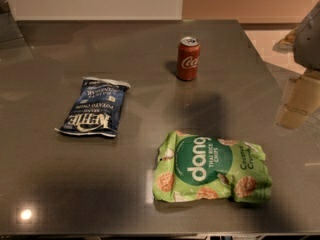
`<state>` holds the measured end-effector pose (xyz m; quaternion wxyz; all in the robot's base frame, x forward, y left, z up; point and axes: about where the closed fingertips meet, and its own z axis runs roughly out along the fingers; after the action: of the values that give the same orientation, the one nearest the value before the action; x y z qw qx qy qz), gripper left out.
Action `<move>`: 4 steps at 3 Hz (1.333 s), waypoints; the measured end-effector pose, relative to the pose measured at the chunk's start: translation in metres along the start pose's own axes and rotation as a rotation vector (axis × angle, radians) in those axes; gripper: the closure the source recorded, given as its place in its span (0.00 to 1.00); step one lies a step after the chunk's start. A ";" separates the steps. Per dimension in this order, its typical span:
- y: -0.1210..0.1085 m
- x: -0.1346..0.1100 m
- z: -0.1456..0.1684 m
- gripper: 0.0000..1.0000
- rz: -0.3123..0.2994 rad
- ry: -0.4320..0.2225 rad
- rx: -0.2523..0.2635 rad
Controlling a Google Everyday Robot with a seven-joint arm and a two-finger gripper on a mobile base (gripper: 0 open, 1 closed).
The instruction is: Move coke can near blue chip bag
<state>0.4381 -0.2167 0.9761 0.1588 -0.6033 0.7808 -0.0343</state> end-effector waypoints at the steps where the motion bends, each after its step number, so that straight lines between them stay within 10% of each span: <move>1: -0.001 -0.001 -0.001 0.00 0.000 -0.002 0.002; 4: -0.073 -0.042 0.030 0.00 0.031 -0.149 -0.002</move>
Offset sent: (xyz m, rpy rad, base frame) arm 0.0419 0.0069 0.0021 0.0429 -0.0156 0.0193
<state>0.5244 -0.1926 0.9743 0.2166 -0.5922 0.7760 0.0138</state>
